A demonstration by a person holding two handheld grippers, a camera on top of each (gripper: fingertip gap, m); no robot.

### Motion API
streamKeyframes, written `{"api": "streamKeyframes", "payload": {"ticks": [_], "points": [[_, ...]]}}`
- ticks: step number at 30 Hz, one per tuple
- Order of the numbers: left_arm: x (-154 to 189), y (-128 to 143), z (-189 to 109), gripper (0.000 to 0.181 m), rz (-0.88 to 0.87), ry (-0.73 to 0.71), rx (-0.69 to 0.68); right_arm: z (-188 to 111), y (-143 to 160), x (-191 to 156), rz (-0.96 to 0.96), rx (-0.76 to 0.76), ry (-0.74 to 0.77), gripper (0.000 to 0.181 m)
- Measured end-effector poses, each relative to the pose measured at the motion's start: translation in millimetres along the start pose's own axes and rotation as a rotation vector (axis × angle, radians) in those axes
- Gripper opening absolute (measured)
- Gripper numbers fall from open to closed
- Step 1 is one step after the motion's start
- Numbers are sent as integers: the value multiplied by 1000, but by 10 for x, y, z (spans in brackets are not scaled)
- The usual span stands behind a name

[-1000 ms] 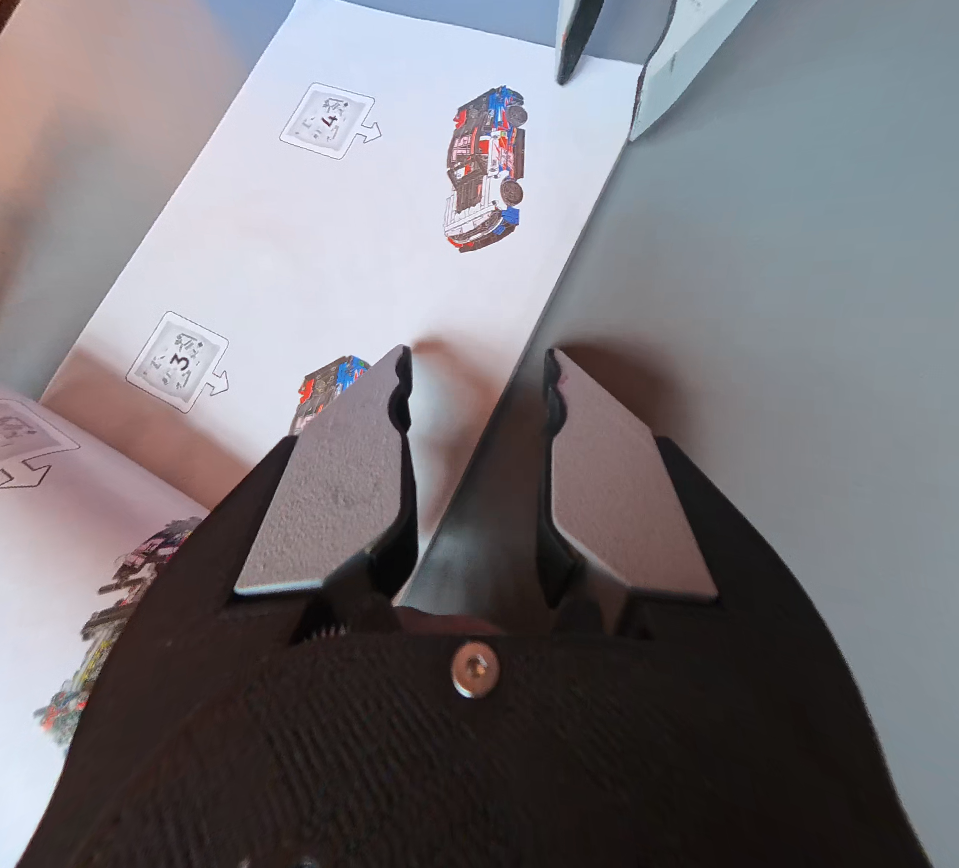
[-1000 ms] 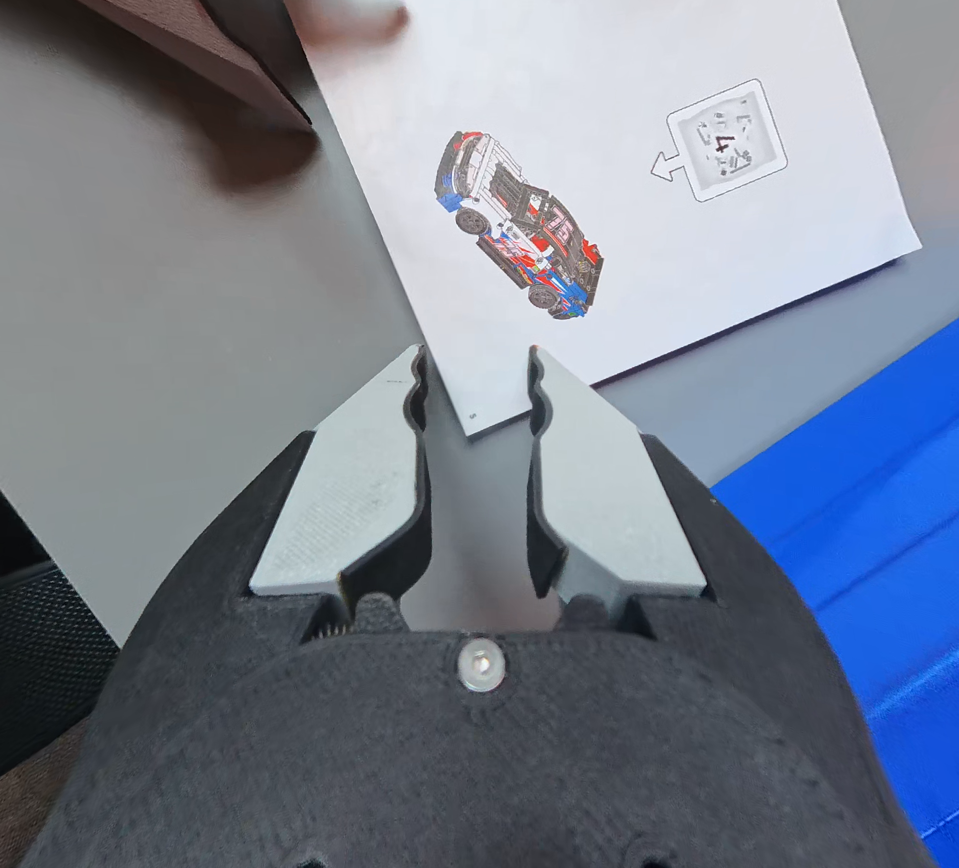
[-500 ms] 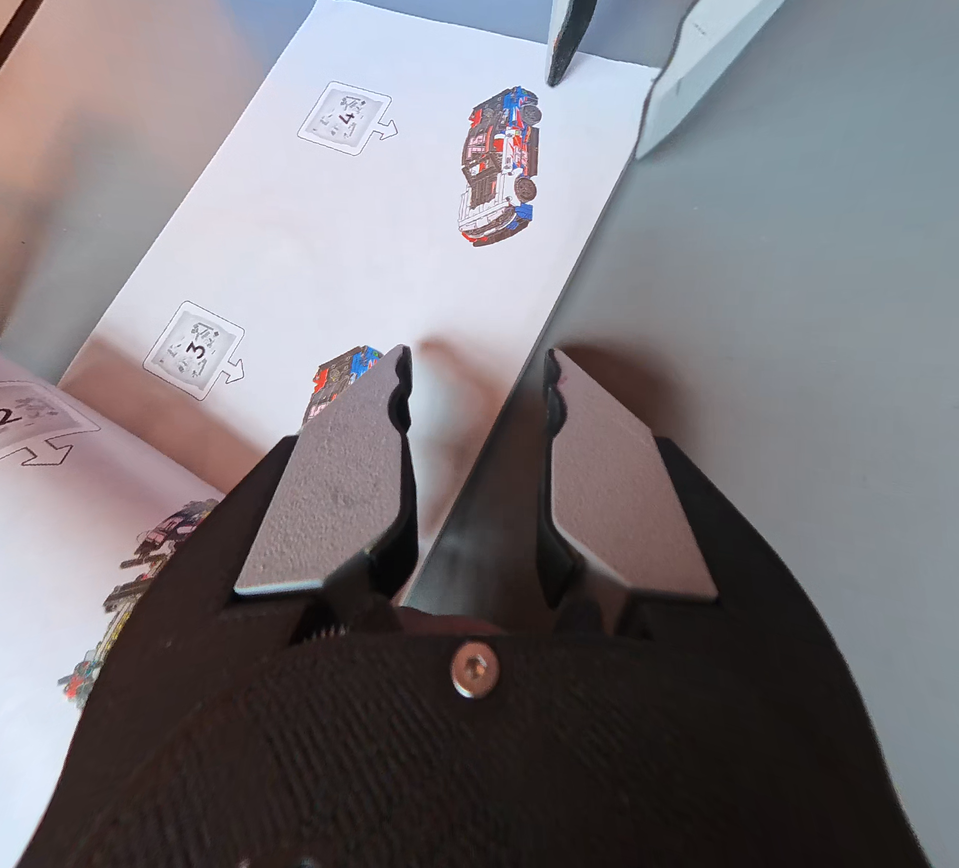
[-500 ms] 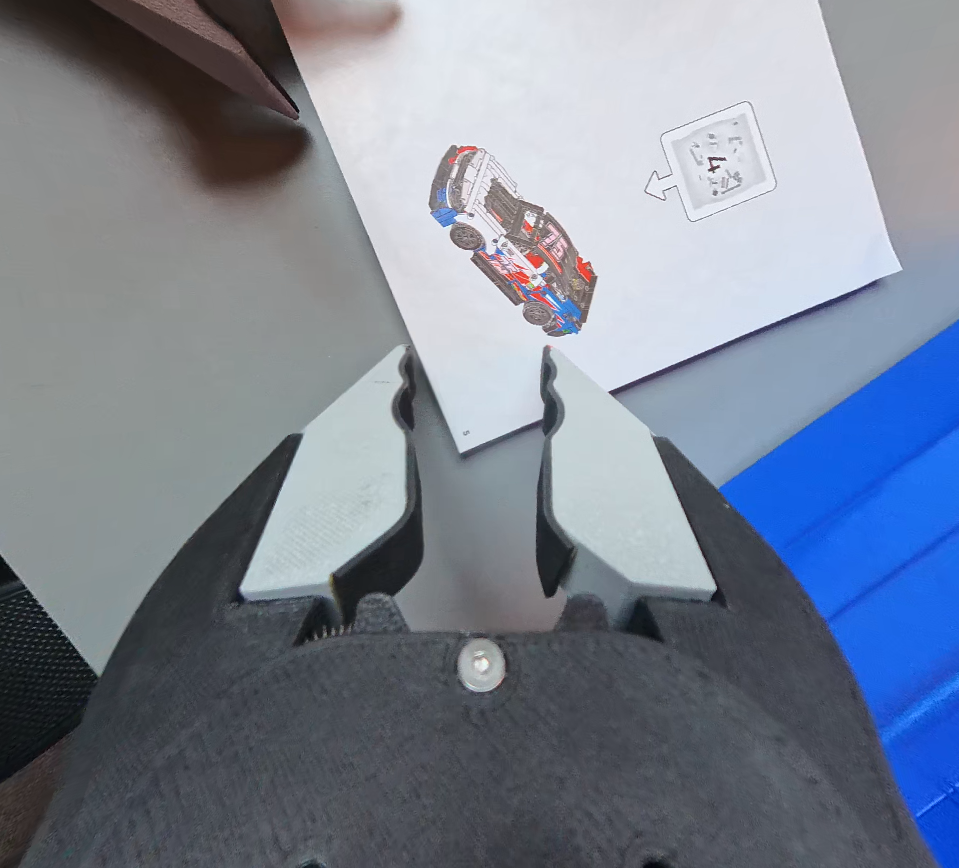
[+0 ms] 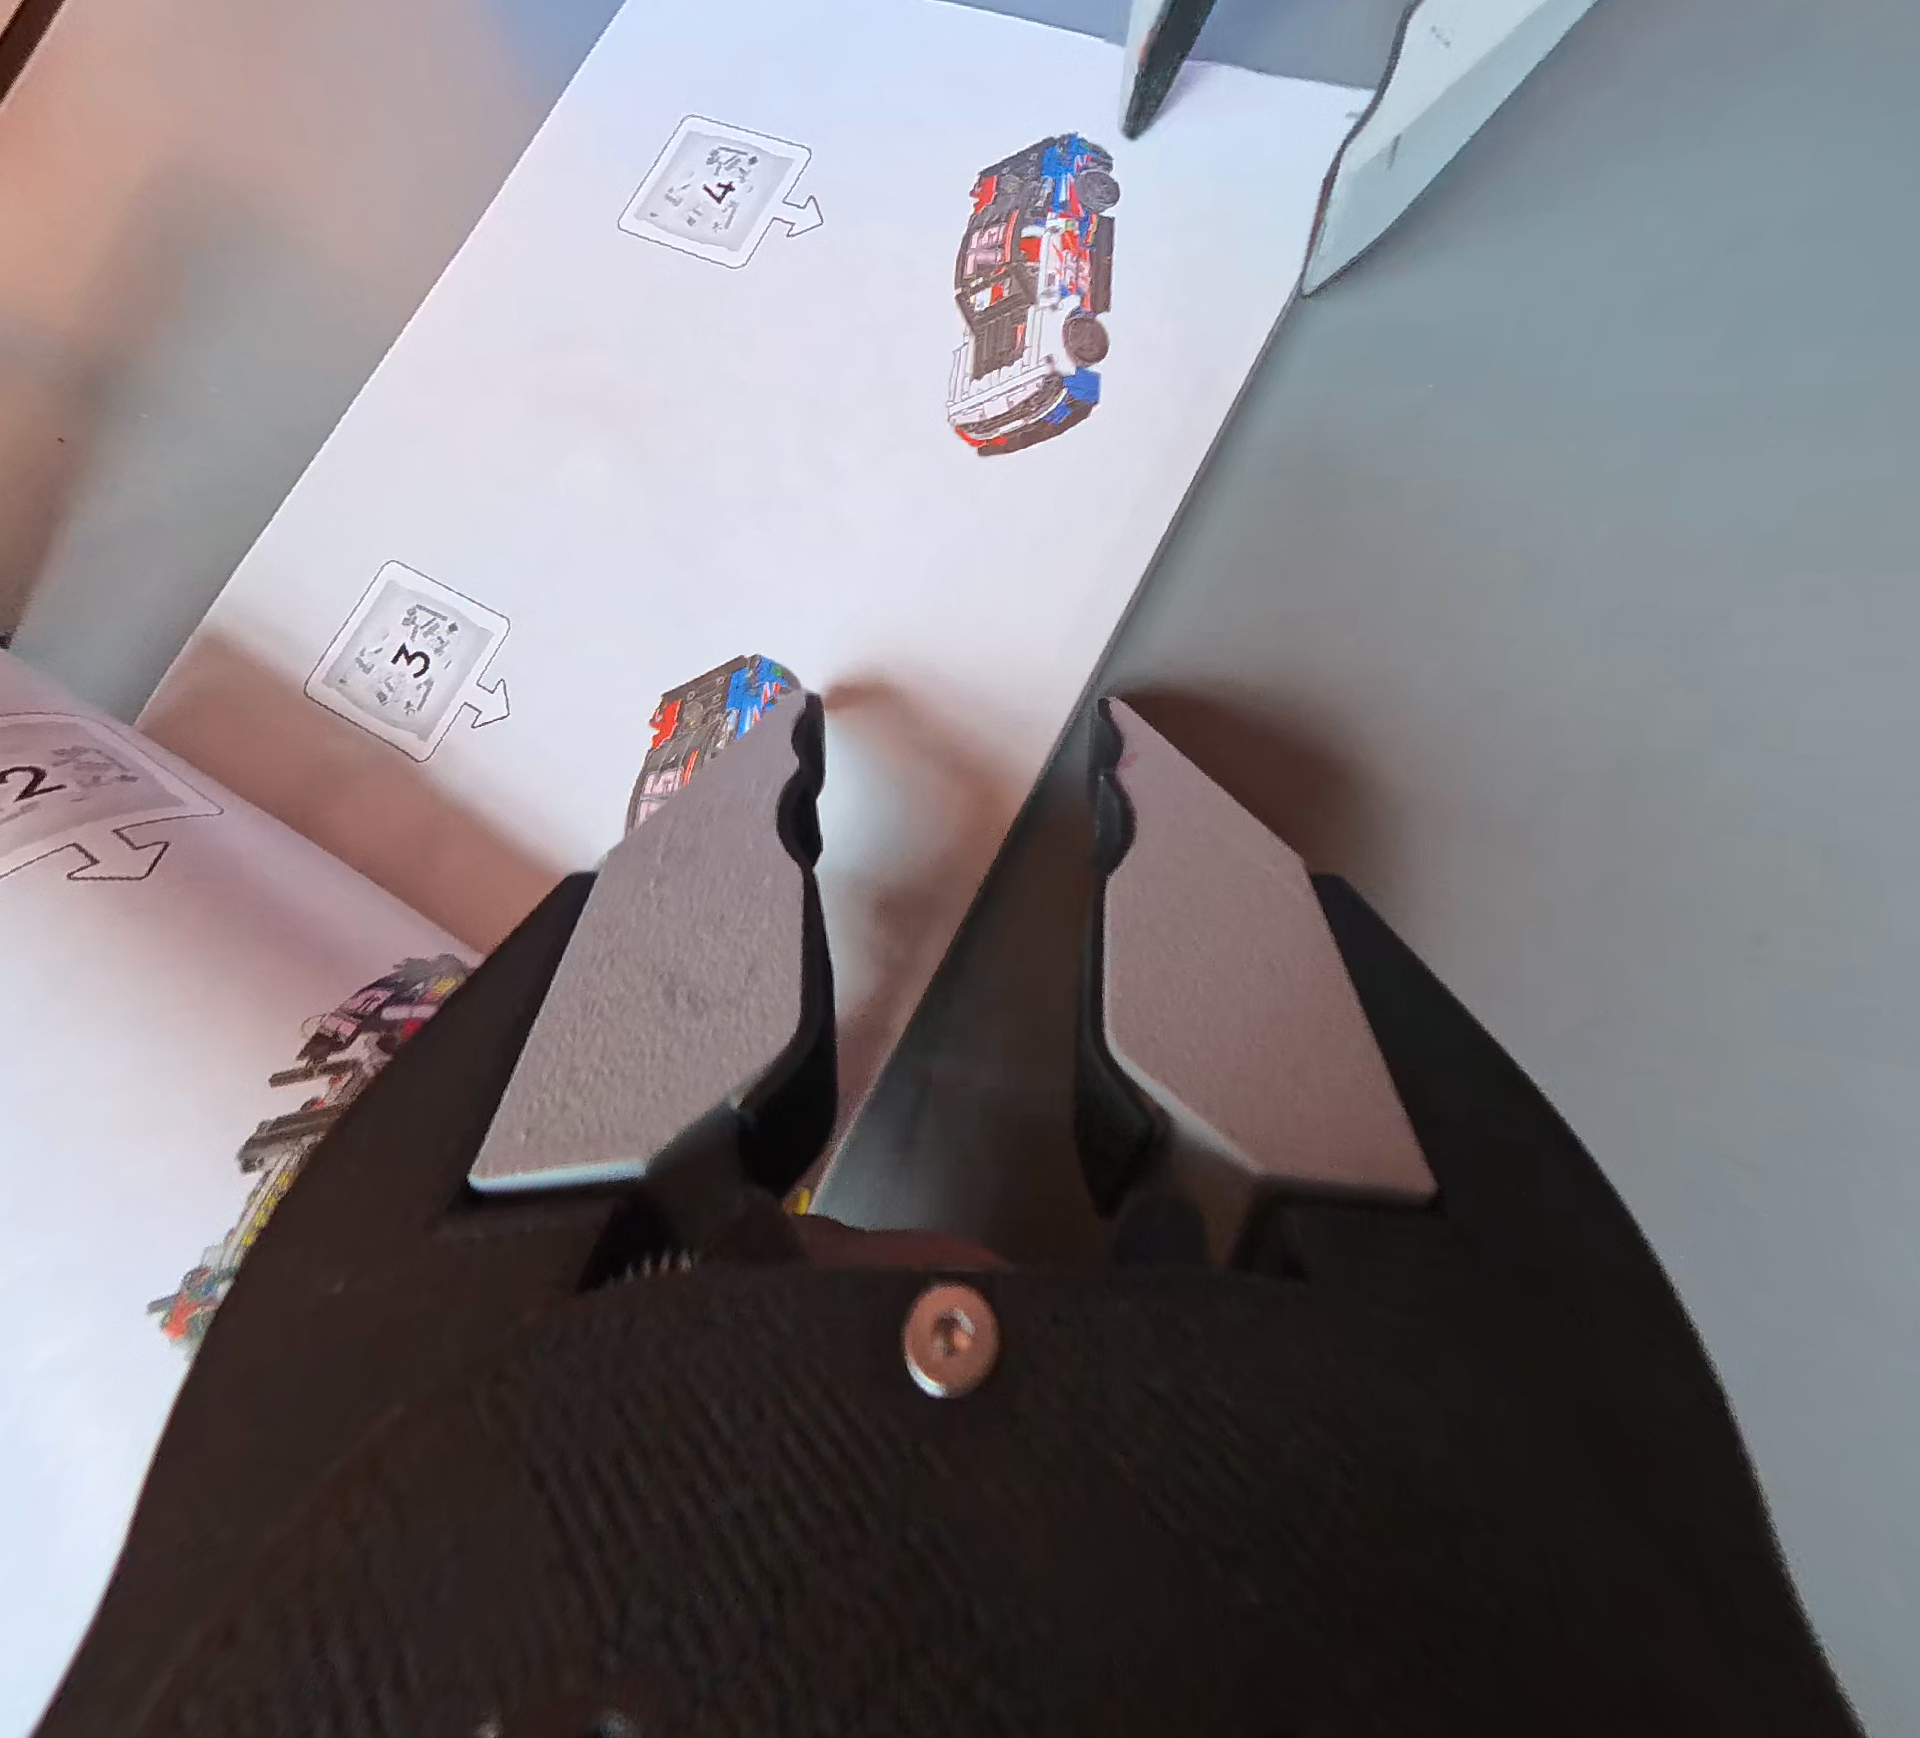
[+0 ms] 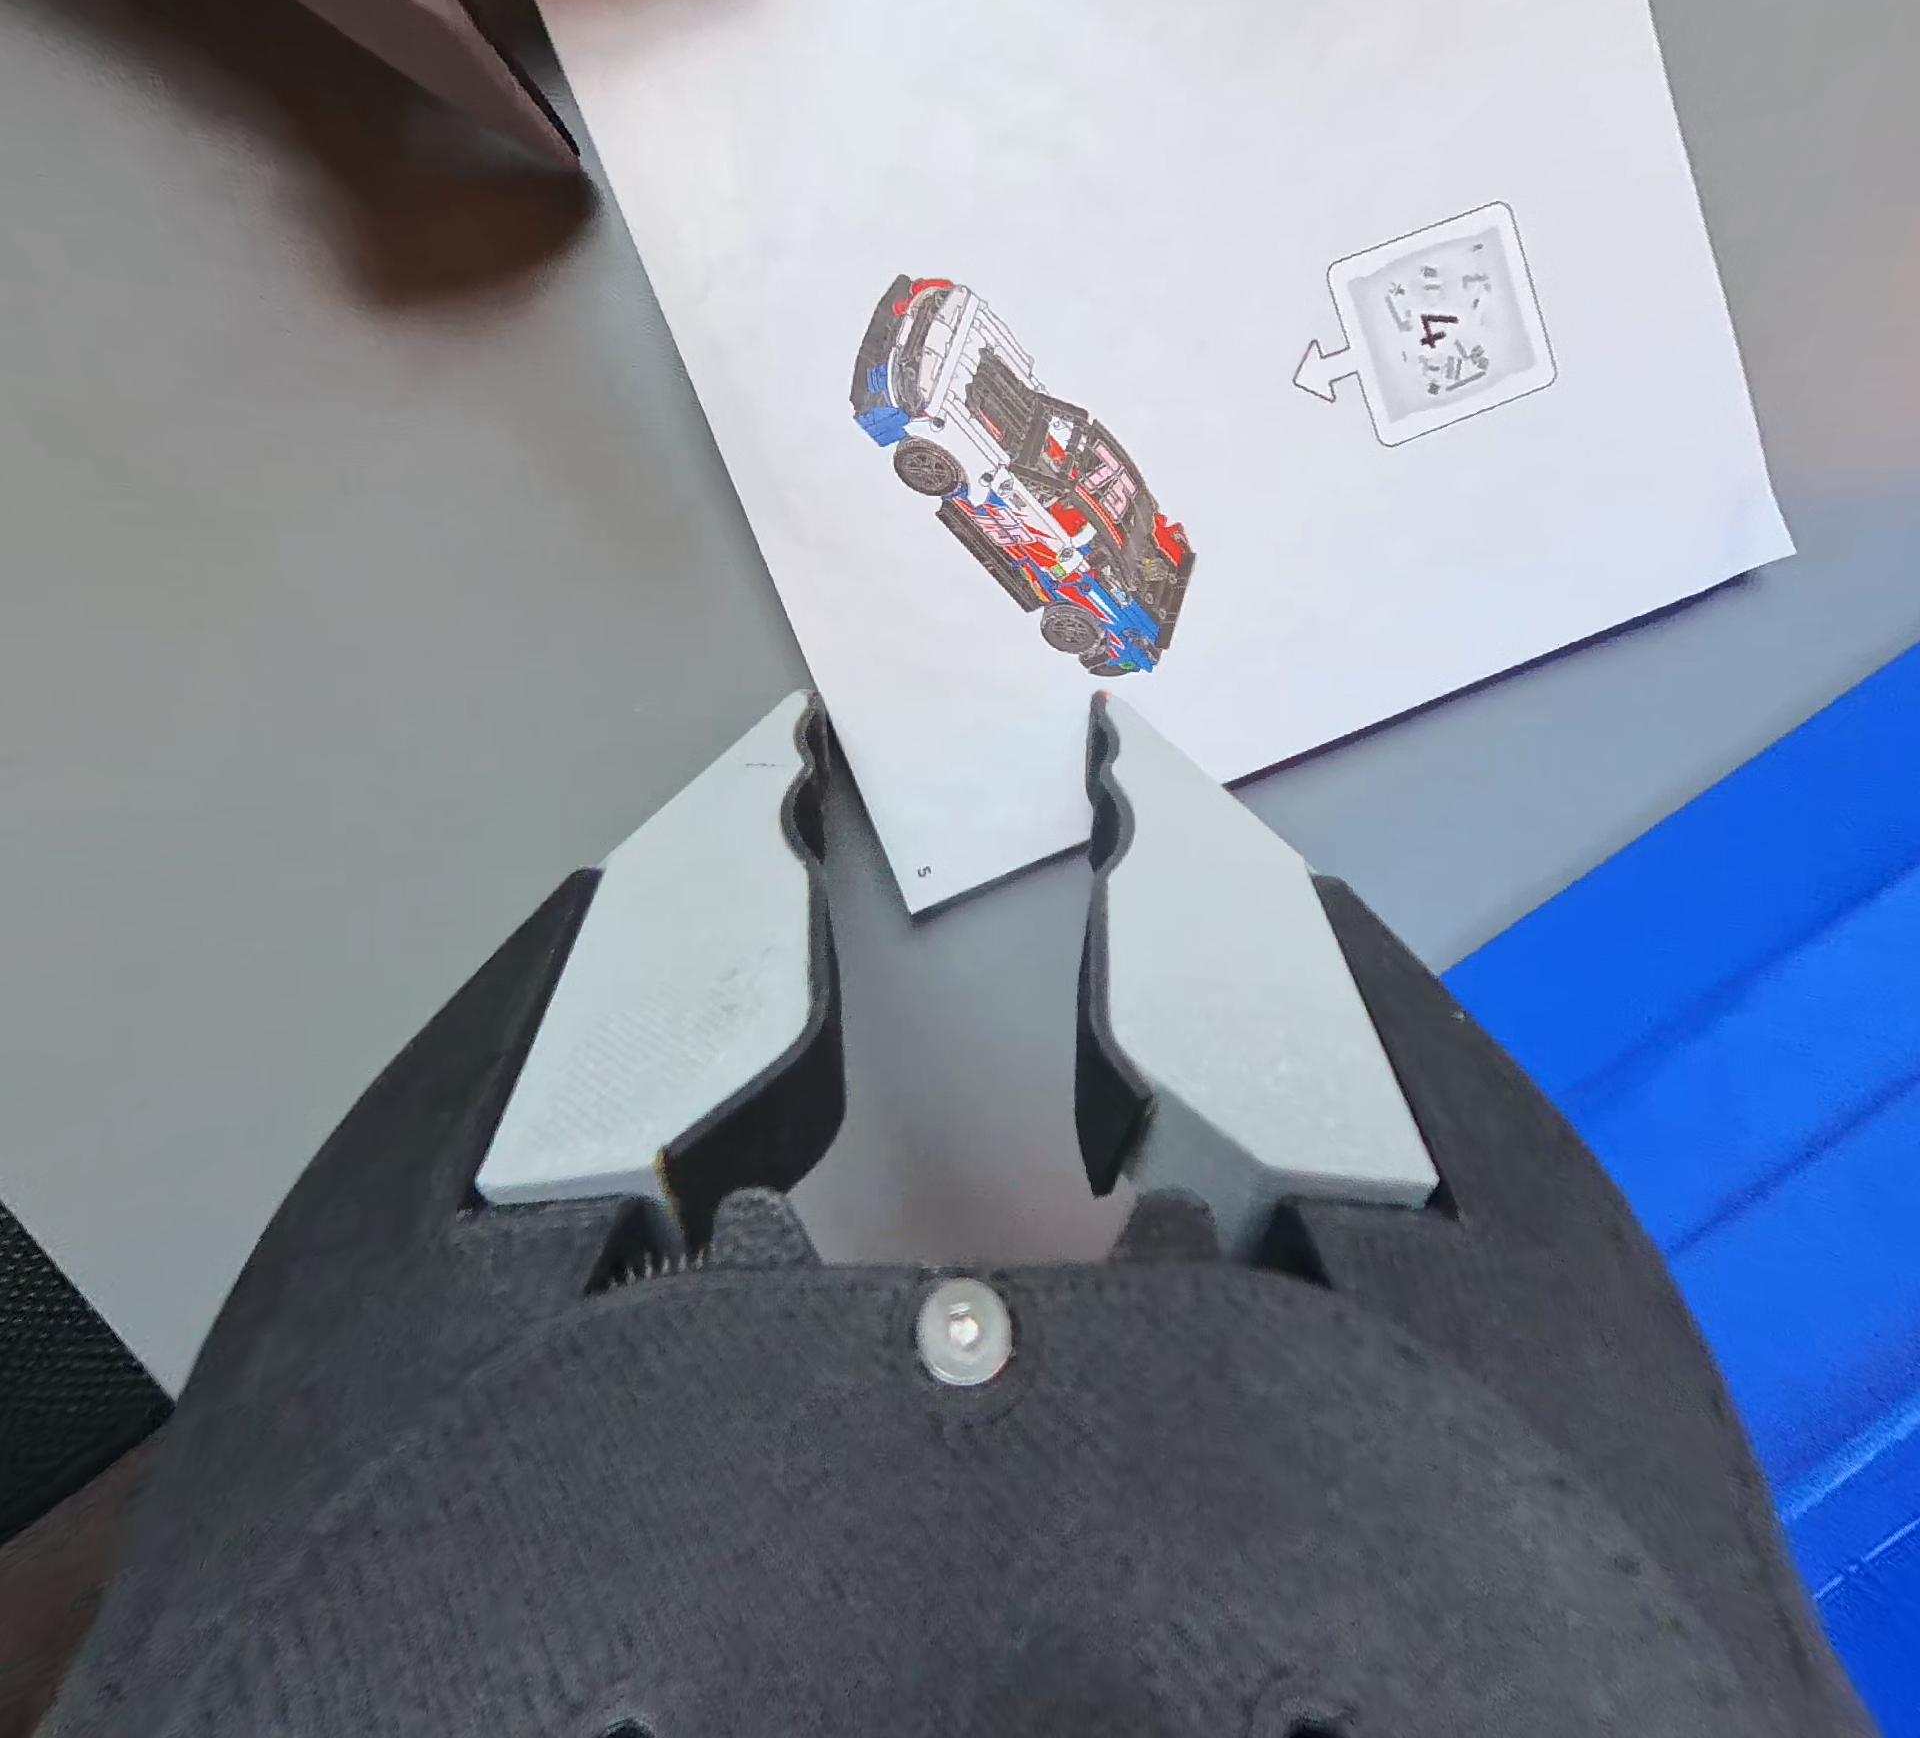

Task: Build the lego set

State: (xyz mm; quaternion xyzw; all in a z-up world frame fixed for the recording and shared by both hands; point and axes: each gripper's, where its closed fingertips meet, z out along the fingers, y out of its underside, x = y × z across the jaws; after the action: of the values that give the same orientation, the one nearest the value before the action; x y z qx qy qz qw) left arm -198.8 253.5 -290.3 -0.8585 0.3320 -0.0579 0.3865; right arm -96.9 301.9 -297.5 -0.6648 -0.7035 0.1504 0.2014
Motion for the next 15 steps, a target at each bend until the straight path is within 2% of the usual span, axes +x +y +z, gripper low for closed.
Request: {"api": "streamKeyframes", "payload": {"ticks": [3,9,12,15], "points": [[-28,17,-46,49,-12,-2,0,-13,-11,-30,-8,0,-12,40],[-10,-30,-110,49,-10,7,21,-58,-41,-31,17,29,-46,38],[20,-37,-87,49,0,11,29,-96,-86,-164,23,46,-140,24],[61,-131,-79,43,25,1,64,-122,-132,-141,22,64,-112,9]]}}
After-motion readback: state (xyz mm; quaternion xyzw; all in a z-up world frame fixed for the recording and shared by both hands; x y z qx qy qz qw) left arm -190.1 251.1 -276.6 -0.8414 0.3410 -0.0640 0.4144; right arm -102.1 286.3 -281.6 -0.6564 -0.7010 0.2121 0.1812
